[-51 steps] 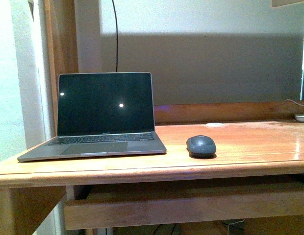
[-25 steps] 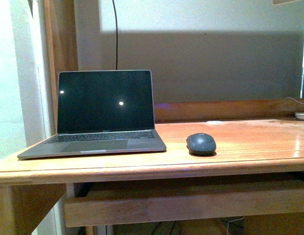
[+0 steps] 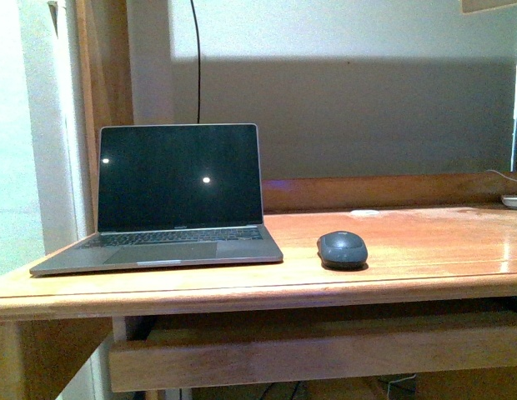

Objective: Place mouse

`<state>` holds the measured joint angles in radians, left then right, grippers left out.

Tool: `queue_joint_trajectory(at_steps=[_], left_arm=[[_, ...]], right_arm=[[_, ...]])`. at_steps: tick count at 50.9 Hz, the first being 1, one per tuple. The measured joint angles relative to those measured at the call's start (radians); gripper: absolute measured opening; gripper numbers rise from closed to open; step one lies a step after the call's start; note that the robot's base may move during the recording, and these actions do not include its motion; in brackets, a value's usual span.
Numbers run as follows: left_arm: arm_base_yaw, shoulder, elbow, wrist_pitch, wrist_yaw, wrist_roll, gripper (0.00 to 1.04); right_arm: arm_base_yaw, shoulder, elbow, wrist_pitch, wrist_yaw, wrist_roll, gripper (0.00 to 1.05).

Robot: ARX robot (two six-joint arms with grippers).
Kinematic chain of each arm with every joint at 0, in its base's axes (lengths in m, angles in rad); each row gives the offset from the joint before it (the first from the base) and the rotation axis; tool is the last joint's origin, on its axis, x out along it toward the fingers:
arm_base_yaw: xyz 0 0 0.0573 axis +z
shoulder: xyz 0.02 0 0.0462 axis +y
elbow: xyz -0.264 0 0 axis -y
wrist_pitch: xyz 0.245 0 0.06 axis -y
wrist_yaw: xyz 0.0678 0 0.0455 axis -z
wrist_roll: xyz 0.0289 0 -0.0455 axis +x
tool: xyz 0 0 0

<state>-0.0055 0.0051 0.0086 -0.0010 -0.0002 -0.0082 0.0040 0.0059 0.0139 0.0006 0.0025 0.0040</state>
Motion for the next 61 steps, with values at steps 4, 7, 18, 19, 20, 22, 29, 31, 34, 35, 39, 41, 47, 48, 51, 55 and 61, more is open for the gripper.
queue_joint_trajectory(at_steps=[4,7,18,19,20,22,29,31,34,35,39,41,47,48,51,55,61], left_arm=[[0.000,0.000,0.000,0.000,0.000,0.000,0.97],[0.000,0.000,0.000,0.000,0.000,0.000,0.97],[0.000,0.000,0.000,0.000,0.000,0.000,0.97],[0.000,0.000,0.000,0.000,0.000,0.000,0.97],[0.000,0.000,0.000,0.000,0.000,0.000,0.97],[0.000,0.000,0.000,0.000,0.000,0.000,0.97],[0.000,0.000,0.000,0.000,0.000,0.000,0.97],[0.000,0.000,0.000,0.000,0.000,0.000,0.97],[0.000,0.000,0.000,0.000,0.000,0.000,0.97],[0.000,0.000,0.000,0.000,0.000,0.000,0.97],[0.000,0.000,0.000,0.000,0.000,0.000,0.97],[0.000,0.000,0.000,0.000,0.000,0.000,0.97],[0.000,0.000,0.000,0.000,0.000,0.000,0.97],[0.000,0.000,0.000,0.000,0.000,0.000,0.97],[0.000,0.000,0.000,0.000,0.000,0.000,0.97],[0.000,0.000,0.000,0.000,0.000,0.000,0.97],[0.000,0.000,0.000,0.000,0.000,0.000,0.97]], right_arm=[[0.000,0.000,0.000,0.000,0.000,0.000,0.97],[0.000,0.000,0.000,0.000,0.000,0.000,0.97],[0.000,0.000,0.000,0.000,0.000,0.000,0.97],[0.000,0.000,0.000,0.000,0.000,0.000,0.97],[0.000,0.000,0.000,0.000,0.000,0.000,0.97],[0.000,0.000,0.000,0.000,0.000,0.000,0.97],[0.000,0.000,0.000,0.000,0.000,0.000,0.97],[0.000,0.000,0.000,0.000,0.000,0.000,0.97],[0.000,0.000,0.000,0.000,0.000,0.000,0.97],[0.000,0.000,0.000,0.000,0.000,0.000,0.97],[0.000,0.000,0.000,0.000,0.000,0.000,0.97],[0.000,0.000,0.000,0.000,0.000,0.000,0.97],[0.000,0.000,0.000,0.000,0.000,0.000,0.97],[0.000,0.000,0.000,0.000,0.000,0.000,0.97],[0.000,0.000,0.000,0.000,0.000,0.000,0.97],[0.000,0.000,0.000,0.000,0.000,0.000,0.97],[0.000,0.000,0.000,0.000,0.000,0.000,0.97]])
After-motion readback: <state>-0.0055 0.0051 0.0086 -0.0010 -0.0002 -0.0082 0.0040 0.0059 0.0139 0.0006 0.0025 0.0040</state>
